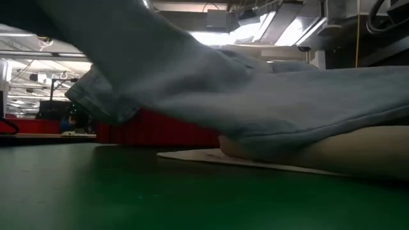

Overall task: Fold Laundry from Bin
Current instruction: Fold the light blue jeans

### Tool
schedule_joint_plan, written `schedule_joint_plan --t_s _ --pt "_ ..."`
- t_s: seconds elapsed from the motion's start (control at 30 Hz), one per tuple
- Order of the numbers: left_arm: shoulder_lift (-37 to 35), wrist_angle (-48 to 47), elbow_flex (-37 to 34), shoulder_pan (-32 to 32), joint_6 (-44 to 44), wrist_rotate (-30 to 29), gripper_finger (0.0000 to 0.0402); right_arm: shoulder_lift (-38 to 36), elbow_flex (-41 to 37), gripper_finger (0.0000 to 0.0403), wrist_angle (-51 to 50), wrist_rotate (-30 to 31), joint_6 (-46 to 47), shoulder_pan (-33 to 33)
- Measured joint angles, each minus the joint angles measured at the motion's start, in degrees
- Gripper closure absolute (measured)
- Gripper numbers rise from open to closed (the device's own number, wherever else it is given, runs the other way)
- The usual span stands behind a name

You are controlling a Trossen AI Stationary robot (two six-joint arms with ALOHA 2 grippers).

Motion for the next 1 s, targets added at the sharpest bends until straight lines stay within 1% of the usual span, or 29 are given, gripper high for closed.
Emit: schedule_joint_plan --t_s 0.1,0.3,0.37,0.43,0.5,0.6,0.67,0.77,0.93,1.0 --pt "0.0 0.0 0.0 -3.6 0.3 -0.7 0.0401 0.0 0.0 0.0401 0.0 -0.1 0.0 0.0" --pt "0.0 0.0 0.0 -10.9 0.3 -9.6 0.0401 0.0 0.0 0.0401 0.0 -0.1 -0.4 0.0" --pt "0.0 0.0 0.0 -13.6 1.5 -9.3 0.0401 0.0 0.0 0.0401 0.1 -0.1 -0.7 0.0" --pt "0.0 0.0 0.0 -16.5 1.8 -7.1 0.0401 0.0 0.0 0.0402 0.1 -0.1 -1.3 0.0" --pt "0.0 0.0 0.0 -20.0 0.2 -5.9 0.0401 0.0 0.0 0.0402 0.1 0.0 -1.3 0.0" --pt "0.0 0.2 0.0 -24.8 -4.2 -7.0 0.0401 0.0 0.0 0.0402 0.3 0.2 -1.4 0.0" --pt "0.0 0.9 0.0 -27.1 -7.8 -10.1 0.0401 0.0 0.0 0.0402 0.2 0.2 -1.5 0.0" --pt "0.1 3.3 0.0 -28.9 -11.7 -17.5 0.0401 0.0 0.0 0.0402 0.1 0.1 -1.5 0.0" --pt "0.2 6.1 0.0 -29.8 -15.1 -30.8 0.0401 0.0 0.0 0.0402 0.0 0.1 -1.5 0.0" --pt "0.3 7.8 0.0 -29.8 -15.5 -35.1 0.0401 0.0 0.0 0.0402 0.0 -0.5 -1.7 0.0"
